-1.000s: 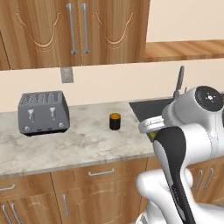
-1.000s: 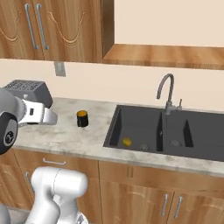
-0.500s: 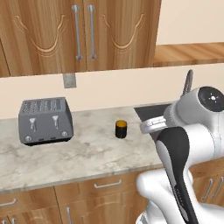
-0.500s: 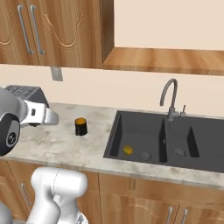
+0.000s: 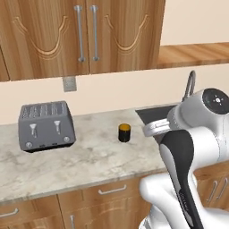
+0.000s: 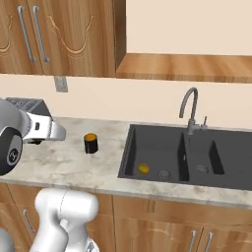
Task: Clear the mugs and bowl far away from the sink.
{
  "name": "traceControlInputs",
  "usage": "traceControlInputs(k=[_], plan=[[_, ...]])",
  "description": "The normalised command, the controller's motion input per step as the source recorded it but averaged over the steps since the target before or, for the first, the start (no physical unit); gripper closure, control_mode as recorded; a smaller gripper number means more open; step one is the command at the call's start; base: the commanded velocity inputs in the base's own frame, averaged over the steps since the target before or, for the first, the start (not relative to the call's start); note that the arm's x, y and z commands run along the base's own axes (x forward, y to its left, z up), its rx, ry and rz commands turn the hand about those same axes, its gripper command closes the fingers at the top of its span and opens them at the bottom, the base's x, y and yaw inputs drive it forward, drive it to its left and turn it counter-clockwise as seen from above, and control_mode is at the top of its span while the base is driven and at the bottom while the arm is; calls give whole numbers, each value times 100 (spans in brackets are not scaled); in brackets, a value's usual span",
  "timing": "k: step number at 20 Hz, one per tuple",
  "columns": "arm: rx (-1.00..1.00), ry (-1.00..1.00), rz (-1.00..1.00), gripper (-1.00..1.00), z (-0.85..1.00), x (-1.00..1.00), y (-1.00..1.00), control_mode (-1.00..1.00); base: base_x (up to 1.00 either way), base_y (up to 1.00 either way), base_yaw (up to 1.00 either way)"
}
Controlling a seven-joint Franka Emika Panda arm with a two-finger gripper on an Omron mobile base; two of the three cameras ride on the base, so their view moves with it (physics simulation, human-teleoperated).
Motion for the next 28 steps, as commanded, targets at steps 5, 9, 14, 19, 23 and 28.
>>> traceControlInputs(k=[5,9,14,19,23,28], plan=[[0,0,0,-100,0,0,0,100,1,39,-25],[0,0,0,-100,0,0,0,100,1,38,-25],[0,0,0,-100,0,0,0,100,0,43,-16],[3,0,0,-100,-28,0,7,-100,0,8,0],[4,0,0,-100,-42,0,0,-100,0,0,0],[3,0,0,-100,-37,12,0,-100,0,0,0]])
